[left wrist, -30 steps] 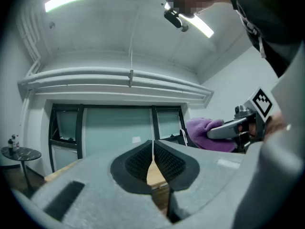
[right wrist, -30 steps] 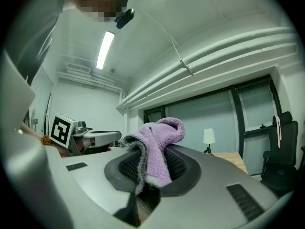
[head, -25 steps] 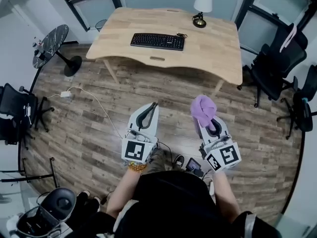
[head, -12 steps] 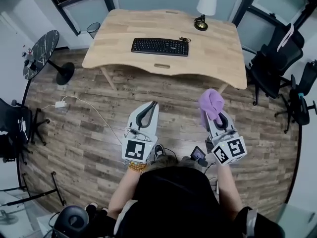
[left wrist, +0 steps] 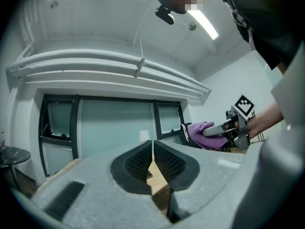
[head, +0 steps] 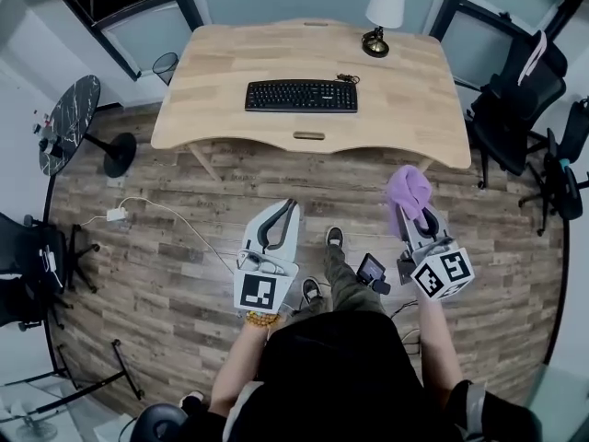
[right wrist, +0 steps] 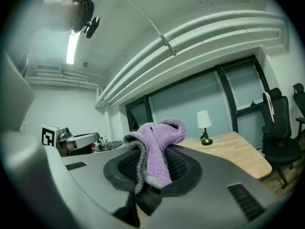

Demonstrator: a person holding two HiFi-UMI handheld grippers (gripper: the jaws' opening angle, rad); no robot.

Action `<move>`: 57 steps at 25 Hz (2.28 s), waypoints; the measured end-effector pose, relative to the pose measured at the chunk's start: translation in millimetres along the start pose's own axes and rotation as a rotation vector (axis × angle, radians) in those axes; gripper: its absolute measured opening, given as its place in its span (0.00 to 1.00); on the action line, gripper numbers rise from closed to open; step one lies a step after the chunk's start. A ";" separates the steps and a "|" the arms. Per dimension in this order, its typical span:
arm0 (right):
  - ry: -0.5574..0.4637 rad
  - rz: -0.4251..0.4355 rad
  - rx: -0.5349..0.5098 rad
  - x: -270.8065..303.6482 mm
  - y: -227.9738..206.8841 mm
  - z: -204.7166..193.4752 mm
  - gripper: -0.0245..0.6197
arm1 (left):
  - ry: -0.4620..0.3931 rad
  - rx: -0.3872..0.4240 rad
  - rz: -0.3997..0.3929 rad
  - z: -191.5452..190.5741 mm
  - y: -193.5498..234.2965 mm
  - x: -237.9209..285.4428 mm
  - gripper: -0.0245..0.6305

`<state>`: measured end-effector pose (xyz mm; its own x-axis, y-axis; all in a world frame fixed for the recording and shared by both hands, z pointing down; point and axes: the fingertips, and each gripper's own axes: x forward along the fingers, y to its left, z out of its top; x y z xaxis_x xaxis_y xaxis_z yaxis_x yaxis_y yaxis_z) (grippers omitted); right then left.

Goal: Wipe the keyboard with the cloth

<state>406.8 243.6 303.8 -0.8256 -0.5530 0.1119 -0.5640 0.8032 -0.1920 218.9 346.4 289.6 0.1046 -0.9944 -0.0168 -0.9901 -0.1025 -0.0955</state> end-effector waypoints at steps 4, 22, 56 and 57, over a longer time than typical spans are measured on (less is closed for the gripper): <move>0.010 0.009 0.037 44.1 -31.0 -5.3 0.16 | 0.027 0.006 0.007 -12.9 21.9 33.2 0.08; 0.083 0.082 0.056 252.7 -161.3 -0.4 0.16 | 0.102 0.067 0.048 -43.0 124.7 210.0 0.08; 0.477 -0.310 -0.017 471.6 -241.8 -133.1 0.16 | 0.434 0.175 -0.573 -305.4 395.8 313.1 0.40; 0.491 -0.321 -0.017 472.0 -250.2 -139.1 0.16 | 0.458 0.161 -0.574 -317.7 394.1 312.9 0.43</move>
<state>155.9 -187.5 540.3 -0.5219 -0.6048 0.6015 -0.7838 0.6183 -0.0585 -168.2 -13.7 562.8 0.5160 -0.7014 0.4917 -0.7625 -0.6376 -0.1093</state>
